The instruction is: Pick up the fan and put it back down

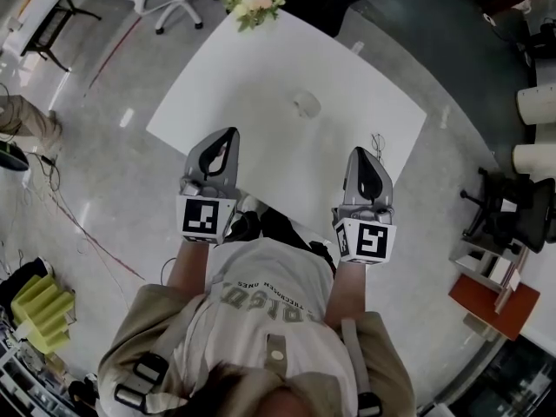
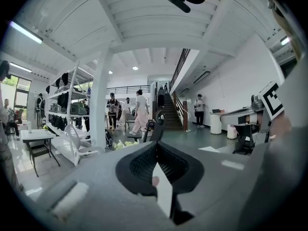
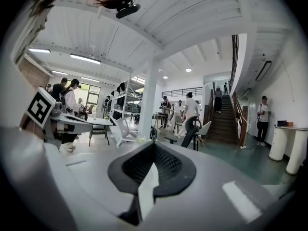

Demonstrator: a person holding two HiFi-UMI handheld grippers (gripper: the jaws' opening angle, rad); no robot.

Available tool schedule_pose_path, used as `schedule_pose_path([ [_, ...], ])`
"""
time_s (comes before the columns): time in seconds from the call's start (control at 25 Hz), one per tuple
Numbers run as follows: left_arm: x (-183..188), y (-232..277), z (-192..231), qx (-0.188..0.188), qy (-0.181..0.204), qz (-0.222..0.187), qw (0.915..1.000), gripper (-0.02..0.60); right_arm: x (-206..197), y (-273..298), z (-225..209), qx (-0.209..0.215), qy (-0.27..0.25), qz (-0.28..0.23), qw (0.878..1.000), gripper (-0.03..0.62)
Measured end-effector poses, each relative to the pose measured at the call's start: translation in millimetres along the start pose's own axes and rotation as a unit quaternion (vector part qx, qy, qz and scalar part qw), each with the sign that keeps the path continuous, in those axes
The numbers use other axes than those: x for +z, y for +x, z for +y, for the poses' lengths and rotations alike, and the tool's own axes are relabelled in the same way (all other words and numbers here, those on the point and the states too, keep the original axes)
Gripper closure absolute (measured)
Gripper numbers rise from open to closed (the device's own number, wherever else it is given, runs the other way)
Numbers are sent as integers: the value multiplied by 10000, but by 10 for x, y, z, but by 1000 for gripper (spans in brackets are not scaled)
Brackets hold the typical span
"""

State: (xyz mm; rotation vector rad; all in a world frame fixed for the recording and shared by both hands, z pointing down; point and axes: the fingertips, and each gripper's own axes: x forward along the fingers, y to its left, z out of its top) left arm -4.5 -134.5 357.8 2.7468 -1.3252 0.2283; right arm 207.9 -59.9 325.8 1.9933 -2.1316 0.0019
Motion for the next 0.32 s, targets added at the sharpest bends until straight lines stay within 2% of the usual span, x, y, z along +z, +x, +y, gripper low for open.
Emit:
schedule_pose_path([
  [0.32, -45, -7, 51, 26, -21, -21, 10000, 571, -45, 53, 83, 112, -37, 83, 9999, 594],
])
